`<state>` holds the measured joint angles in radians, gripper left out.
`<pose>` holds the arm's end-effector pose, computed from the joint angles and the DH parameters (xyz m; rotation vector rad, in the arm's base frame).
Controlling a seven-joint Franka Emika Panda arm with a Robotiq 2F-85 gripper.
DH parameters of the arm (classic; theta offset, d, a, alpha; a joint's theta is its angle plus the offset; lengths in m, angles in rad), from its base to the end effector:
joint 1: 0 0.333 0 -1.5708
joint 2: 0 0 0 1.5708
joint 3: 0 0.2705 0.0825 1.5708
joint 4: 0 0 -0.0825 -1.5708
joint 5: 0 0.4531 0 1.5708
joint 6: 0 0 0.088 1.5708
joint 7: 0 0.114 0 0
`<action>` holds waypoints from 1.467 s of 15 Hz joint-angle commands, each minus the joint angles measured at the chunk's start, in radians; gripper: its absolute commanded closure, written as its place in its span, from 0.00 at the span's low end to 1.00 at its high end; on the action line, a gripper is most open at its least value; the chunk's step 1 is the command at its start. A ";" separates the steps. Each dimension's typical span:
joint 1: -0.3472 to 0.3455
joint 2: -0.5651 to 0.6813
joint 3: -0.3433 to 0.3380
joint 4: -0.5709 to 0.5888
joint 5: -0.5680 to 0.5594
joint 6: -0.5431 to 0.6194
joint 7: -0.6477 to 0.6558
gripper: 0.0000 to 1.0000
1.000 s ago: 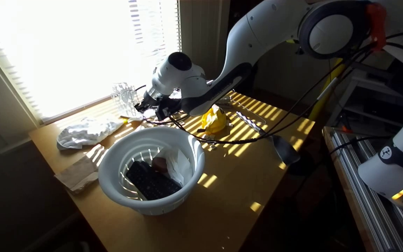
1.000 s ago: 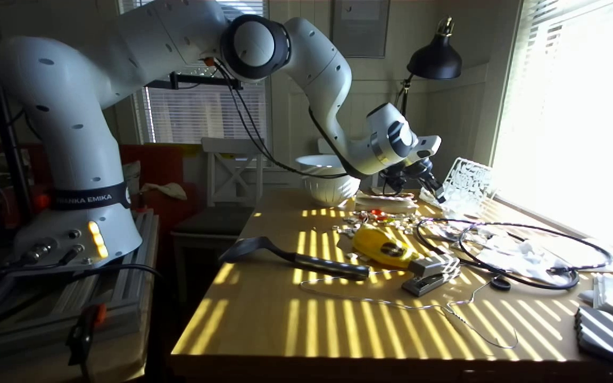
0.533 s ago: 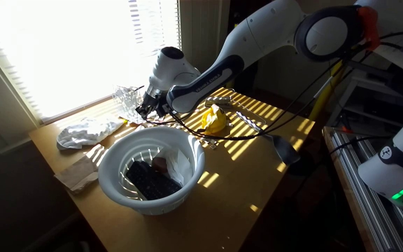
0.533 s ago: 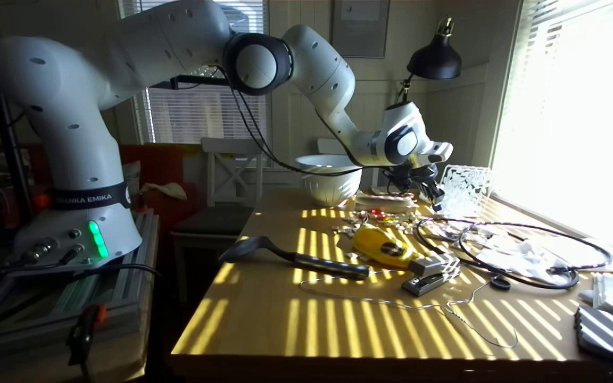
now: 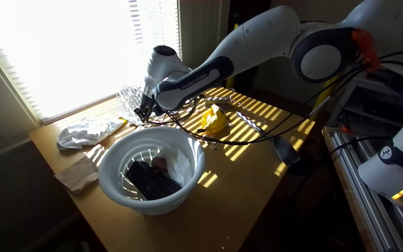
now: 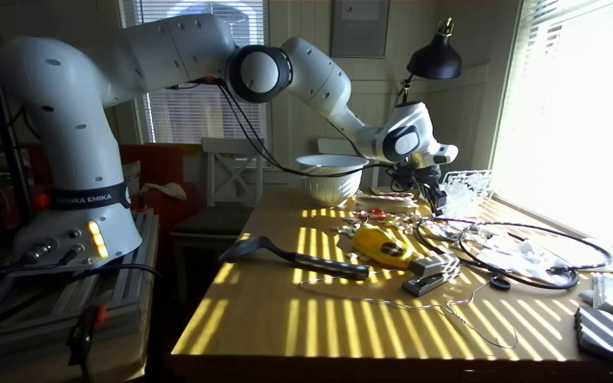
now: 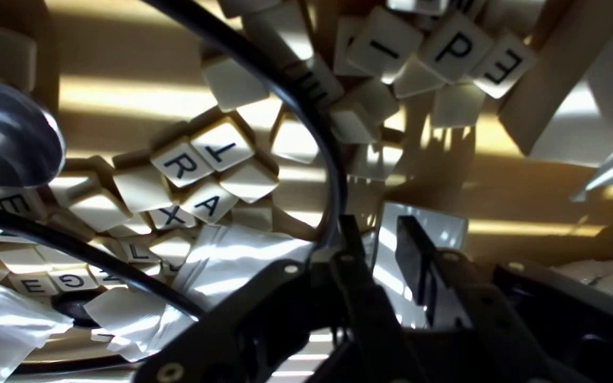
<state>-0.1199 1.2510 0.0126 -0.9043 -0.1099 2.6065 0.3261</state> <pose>0.8299 -0.0918 0.0943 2.9941 -0.5496 0.7054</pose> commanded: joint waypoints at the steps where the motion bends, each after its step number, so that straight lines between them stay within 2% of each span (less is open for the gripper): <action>1: 0.065 0.024 -0.110 0.064 0.031 -0.031 0.026 0.45; 3: 0.090 0.021 -0.156 0.064 0.022 -0.032 0.049 0.31; 7: 0.114 0.031 -0.199 0.081 0.021 -0.042 0.069 0.02; 9: 0.129 0.028 -0.223 0.076 0.011 -0.034 0.082 0.00; 11: 0.123 0.017 -0.206 0.054 0.029 0.024 0.076 0.00; 13: 0.131 0.000 -0.211 0.018 0.013 0.075 0.128 0.00; 15: 0.154 -0.018 -0.249 -0.032 0.001 0.149 0.205 0.00; 20: 0.148 -0.070 -0.299 -0.240 0.042 0.401 0.414 0.00; 22: 0.137 -0.088 -0.309 -0.343 0.030 0.526 0.439 0.00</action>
<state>0.0152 1.2364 -0.2804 -1.0499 -0.0981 2.9810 0.7200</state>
